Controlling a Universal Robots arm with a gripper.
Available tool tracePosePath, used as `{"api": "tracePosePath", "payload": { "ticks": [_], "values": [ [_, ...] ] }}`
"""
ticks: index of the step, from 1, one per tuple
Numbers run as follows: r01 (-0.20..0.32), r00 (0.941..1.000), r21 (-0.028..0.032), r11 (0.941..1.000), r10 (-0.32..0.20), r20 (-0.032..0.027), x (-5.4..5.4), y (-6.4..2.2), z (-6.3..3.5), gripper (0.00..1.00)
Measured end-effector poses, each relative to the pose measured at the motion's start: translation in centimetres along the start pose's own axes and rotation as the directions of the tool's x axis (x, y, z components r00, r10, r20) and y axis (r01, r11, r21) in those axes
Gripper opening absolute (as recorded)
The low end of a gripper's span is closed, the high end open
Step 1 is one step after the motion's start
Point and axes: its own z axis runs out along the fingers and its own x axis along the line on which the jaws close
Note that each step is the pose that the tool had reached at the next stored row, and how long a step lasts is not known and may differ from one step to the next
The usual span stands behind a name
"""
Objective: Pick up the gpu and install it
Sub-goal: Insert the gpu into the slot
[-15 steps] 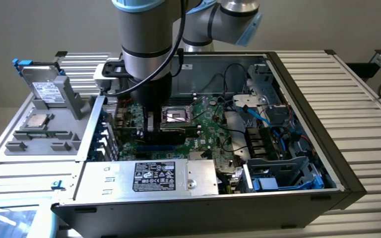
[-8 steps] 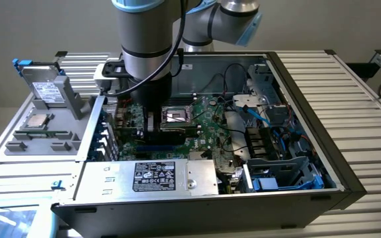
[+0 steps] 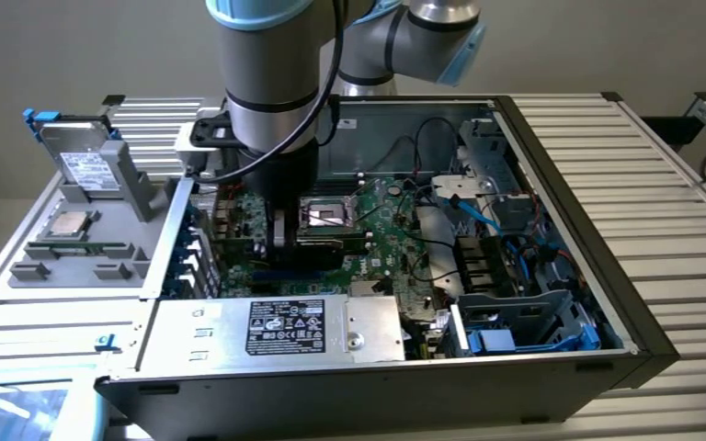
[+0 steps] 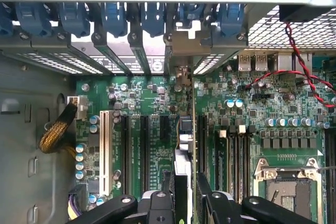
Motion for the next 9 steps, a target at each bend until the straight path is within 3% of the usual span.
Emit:
{"api": "tracePosePath", "payload": {
  "ticks": [9],
  "values": [
    [0.0,1.0,-0.0031,1.0,0.0,0.0002,0.01,0.02,0.06,0.28]
  ]
}}
